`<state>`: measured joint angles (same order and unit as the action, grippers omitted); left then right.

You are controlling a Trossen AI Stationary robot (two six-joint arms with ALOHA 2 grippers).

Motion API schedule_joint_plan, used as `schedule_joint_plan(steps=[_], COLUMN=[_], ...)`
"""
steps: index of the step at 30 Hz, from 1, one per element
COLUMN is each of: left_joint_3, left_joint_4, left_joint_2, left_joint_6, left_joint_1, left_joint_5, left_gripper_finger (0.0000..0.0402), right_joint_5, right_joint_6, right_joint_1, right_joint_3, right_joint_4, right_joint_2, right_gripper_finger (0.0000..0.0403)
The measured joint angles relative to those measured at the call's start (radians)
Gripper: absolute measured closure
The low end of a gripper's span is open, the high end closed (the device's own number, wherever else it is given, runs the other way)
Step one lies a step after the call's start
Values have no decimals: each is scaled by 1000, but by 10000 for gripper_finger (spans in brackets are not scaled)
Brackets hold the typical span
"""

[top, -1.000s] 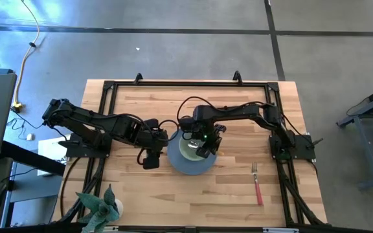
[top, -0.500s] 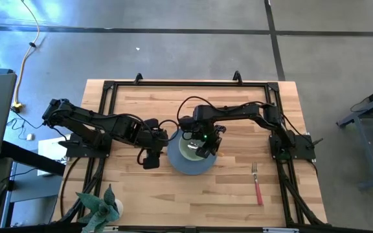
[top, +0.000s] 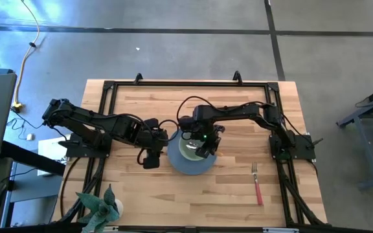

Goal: Set table place
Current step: Put the yellow spoon into the green bowl

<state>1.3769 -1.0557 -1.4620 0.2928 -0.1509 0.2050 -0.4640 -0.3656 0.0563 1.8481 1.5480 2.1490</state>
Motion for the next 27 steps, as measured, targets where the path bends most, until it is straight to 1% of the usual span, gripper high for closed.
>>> schedule_joint_plan(steps=[4, 8, 13, 23, 27], left_joint_3=[0, 0, 0, 0, 0], left_joint_4=[0, 0, 0, 0, 0], left_joint_2=[0, 0, 0, 0, 0], left_joint_6=[0, 0, 0, 0, 0], left_joint_1=[0, 0, 0, 0, 0], left_joint_5=[0, 0, -1, -2, -2], left_gripper_finger=[199, 199, 199, 199, 199], right_joint_5=[36, 45, 44, 39, 12], right_joint_6=[-27, -44, -71, -61, -36], right_joint_1=[-2, -3, -4, -5, -5], right_joint_3=[0, 0, 3, 4, 4], right_joint_4=[-10, 23, 24, 23, 23], right_joint_2=[0, 0, 0, 0, 0], right_gripper_finger=[338, 338, 338, 338, 333])
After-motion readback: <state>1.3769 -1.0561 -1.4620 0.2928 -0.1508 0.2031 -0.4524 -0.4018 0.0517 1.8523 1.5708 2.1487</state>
